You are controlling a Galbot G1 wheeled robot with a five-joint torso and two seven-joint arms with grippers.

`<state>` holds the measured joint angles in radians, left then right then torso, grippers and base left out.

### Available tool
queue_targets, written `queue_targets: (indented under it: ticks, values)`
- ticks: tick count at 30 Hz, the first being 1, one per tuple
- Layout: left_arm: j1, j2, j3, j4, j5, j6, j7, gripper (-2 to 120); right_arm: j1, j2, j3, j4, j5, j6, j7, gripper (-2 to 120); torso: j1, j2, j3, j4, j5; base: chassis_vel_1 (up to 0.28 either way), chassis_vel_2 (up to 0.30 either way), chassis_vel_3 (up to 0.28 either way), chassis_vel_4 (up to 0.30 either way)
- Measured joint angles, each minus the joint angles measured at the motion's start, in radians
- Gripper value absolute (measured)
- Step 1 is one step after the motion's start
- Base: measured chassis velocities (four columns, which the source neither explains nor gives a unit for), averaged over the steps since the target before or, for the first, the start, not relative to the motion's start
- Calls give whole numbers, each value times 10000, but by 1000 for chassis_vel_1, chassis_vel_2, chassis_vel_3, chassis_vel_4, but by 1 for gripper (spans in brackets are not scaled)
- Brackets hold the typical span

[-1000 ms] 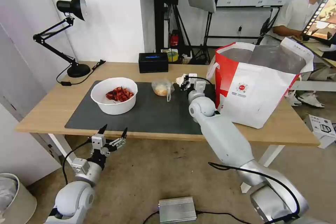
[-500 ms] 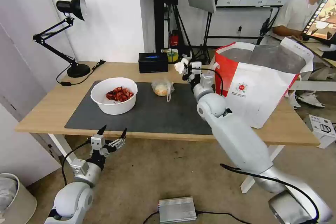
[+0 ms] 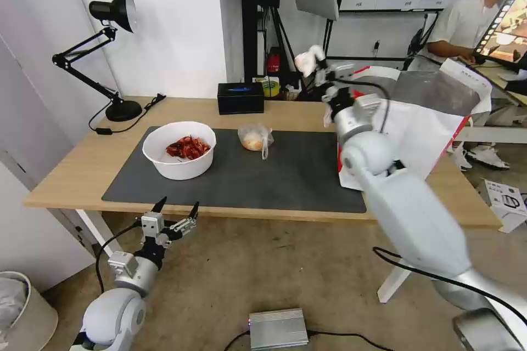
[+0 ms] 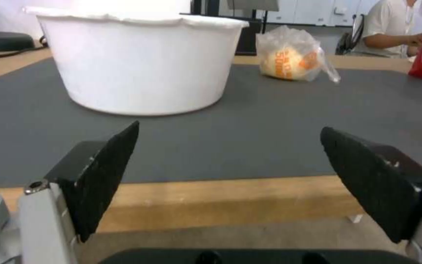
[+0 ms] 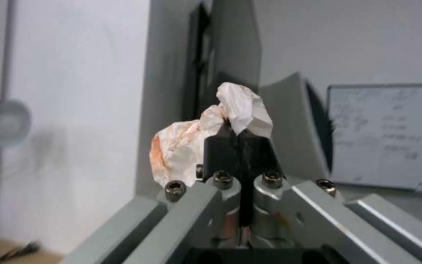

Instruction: Pick up the trash from the table and place it into the takeout bag.

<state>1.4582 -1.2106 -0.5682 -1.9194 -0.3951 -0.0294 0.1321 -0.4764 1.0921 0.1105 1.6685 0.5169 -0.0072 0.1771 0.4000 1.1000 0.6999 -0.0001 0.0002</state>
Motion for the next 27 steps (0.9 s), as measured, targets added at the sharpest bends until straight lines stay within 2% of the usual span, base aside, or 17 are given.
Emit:
queue_targets:
  ticks: [7, 16, 18, 22, 27]
  values:
    - [136, -101, 23, -106, 158, 0, 1, 100, -616, -791, 1214, 661, 202, 116, 29, 0, -1, 0, 0, 0, 1, 0, 0, 0, 0]
    - [72, -57, 85, -51, 165, 0, -1, 100, -1414, -1395, 2252, 1032, 429, 89, 55, 0, 0, 0, 0, 0, -1, 0, 0, 0, 0]
    - [4, -54, 157, -1, 165, 0, 1, 100, -1767, -1559, 2733, 1144, 532, 38, 69, 0, 0, 0, 0, 0, 0, 0, 0, 0, 0]
    - [-64, -74, 259, 41, 172, 5, 11, 100, -2331, -1894, 3402, 1407, 811, -506, 307, 0, 0, 0, 0, 0, 1, 0, 0, 0, 0]
    - [-102, -63, 267, 59, 173, 8, 20, 100, -2546, -2131, 3680, 1632, 1212, -1214, 643, 0, -1, -1, 0, 0, -2, 0, 0, 0, 0]
